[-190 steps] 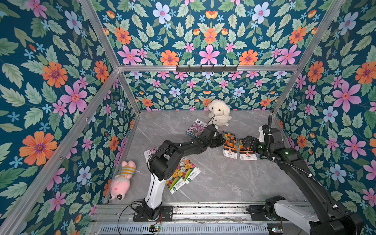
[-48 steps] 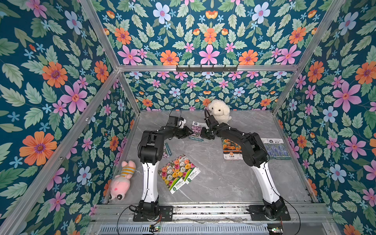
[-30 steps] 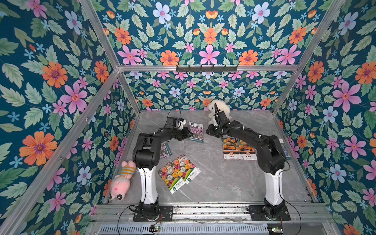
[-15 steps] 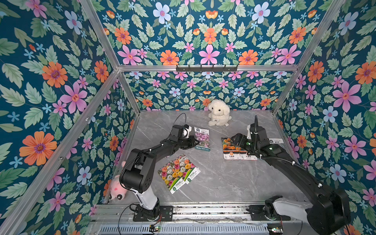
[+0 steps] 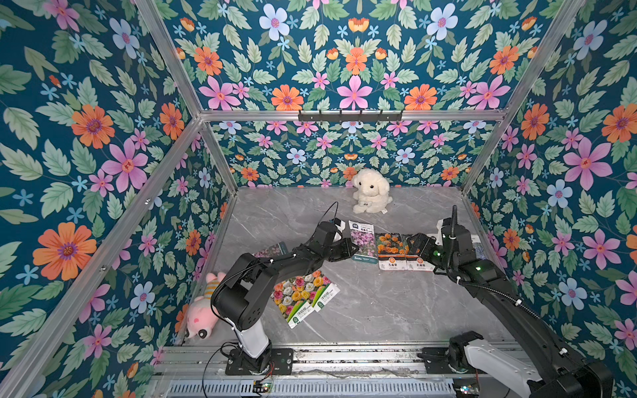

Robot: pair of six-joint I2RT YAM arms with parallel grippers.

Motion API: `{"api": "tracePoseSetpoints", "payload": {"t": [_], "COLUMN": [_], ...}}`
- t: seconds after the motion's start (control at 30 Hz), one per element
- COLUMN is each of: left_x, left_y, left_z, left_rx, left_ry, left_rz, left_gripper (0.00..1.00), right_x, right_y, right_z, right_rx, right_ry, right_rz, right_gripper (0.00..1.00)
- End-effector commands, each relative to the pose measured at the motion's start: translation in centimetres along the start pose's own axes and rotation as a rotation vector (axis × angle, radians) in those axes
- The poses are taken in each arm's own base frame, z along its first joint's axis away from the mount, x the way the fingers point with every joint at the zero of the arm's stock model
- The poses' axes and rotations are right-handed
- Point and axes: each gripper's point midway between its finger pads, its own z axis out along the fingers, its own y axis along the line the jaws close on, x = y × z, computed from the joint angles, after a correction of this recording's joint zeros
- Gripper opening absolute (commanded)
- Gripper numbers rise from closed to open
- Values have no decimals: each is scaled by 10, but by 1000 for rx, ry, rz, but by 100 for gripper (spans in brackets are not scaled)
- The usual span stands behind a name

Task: Arrange the seed packets in a row
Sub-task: Place the seed packet at the center of the board.

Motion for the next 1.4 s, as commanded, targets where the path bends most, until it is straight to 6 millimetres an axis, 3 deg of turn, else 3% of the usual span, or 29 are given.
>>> {"api": "tracePoseSetpoints", "payload": {"t": [0.0, 0.4, 0.87, 1.37], "left_x": [-6, 11, 25, 21], "left_y": [-1, 27, 46, 50], "left_z": [4, 24, 40, 32], "left_rx": [0, -67, -86, -181], "left_ry": [-26, 41, 88, 115], "left_rz": [3, -12, -47, 32], "left_gripper": [0, 0, 4, 58], "right_x": [-1, 5, 7, 10], "right_y": [6, 5, 5, 3], "right_z": [3, 14, 20, 22], "right_rx": [-25, -29, -25, -18], "right_ry": [5, 35, 53, 69], "right_rz": [8, 22, 29, 37], "right_gripper": [94, 94, 94, 94]}}
